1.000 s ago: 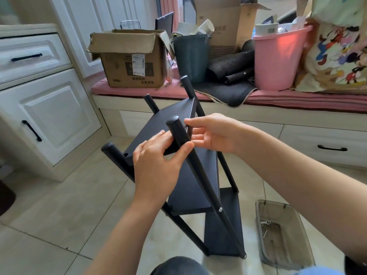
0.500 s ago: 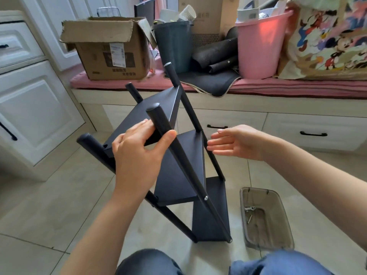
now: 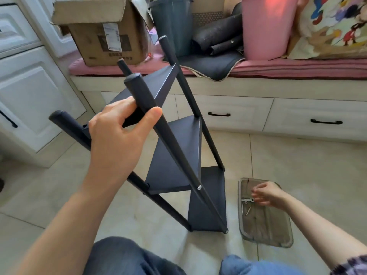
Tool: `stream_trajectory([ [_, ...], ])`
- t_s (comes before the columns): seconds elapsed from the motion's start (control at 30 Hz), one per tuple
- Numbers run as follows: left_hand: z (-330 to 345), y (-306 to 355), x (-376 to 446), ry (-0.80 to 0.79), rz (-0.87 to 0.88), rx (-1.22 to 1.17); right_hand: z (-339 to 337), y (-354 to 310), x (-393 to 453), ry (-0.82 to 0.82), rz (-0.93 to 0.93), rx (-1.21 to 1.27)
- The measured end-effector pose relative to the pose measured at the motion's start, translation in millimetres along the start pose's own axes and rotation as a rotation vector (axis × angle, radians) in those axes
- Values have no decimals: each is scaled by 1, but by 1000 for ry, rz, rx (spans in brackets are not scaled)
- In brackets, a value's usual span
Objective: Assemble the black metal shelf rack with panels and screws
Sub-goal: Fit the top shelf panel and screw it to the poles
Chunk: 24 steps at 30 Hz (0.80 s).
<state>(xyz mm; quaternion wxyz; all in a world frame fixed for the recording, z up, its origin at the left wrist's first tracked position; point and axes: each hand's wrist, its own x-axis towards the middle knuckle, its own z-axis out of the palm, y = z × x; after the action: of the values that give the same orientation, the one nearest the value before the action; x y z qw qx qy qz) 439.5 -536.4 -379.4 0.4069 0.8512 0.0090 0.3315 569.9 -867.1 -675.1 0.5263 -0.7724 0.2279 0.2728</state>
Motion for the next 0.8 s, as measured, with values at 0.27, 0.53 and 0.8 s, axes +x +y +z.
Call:
stream_trajectory([
  [0.27, 10, -1, -3, 2, 0, -26, 34, 69, 87, 132, -47, -543],
  [0.53, 15, 4, -4, -8, 17, -23, 64, 82, 123, 197, -95, -564],
  [0.8, 15, 12, -7, -14, 8, 42, 92, 83, 129, 210, -125, -458],
])
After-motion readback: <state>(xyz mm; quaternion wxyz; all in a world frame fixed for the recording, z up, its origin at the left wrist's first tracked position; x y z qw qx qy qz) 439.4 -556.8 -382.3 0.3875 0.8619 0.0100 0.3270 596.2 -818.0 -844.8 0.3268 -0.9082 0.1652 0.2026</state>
